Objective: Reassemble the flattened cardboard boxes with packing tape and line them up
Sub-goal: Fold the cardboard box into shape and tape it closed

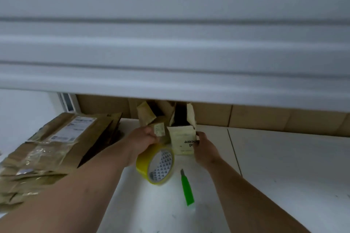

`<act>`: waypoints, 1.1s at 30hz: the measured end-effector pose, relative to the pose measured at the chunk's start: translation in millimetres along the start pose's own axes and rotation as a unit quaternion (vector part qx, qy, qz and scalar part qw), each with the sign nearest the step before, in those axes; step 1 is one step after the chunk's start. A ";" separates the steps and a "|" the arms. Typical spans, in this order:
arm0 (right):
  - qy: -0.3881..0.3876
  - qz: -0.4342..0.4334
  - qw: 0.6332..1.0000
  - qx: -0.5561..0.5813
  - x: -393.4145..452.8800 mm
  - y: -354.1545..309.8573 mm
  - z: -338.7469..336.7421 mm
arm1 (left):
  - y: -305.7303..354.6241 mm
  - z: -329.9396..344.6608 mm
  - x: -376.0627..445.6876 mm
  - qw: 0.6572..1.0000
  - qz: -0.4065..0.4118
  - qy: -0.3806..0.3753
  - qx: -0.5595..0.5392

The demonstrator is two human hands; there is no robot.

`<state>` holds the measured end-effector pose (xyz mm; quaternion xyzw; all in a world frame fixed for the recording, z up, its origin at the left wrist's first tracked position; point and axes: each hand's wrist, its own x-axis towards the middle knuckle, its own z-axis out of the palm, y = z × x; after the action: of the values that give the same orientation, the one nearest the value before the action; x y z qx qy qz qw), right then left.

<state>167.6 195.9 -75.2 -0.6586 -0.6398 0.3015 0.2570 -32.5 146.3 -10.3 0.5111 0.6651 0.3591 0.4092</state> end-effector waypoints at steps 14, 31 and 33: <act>0.051 0.096 0.991 -0.075 7.4 -39.4 36.7 | -15.2 -49.3 17.4 0.999 0.024 0.023 0.016; -0.042 -0.013 0.937 0.347 -162.1 -63.4 39.5 | -15.2 6.5 -105.8 0.958 0.113 0.245 -0.097; 0.022 -0.047 0.965 0.256 -177.0 -67.6 43.6 | -18.0 9.2 -123.7 0.951 0.120 0.266 -0.097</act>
<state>89.5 20.7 -44.1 -0.5466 -0.5656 0.4284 0.4447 -13.4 22.4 -8.3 0.4304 0.6457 0.5915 0.2191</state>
